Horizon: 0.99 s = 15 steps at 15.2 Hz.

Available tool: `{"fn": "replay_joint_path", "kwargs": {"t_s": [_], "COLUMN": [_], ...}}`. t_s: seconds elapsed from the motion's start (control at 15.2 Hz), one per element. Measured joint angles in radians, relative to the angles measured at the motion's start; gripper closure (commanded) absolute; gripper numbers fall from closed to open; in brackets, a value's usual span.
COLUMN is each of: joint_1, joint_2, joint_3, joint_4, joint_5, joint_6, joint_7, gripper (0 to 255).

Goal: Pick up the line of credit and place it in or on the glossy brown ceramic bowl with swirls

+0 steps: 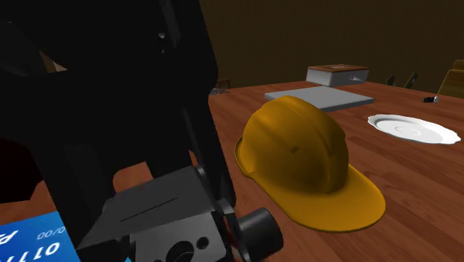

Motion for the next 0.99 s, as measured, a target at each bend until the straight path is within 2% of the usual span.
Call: {"fn": "replay_joint_path", "kwargs": {"t_s": [0.99], "joint_1": [0.045], "joint_2": [-0.024], "joint_3": [0.075], "joint_4": [-0.189], "joint_5": [0.078], "joint_6": [0.158], "joint_7": [0.01], "gripper": [255]}}
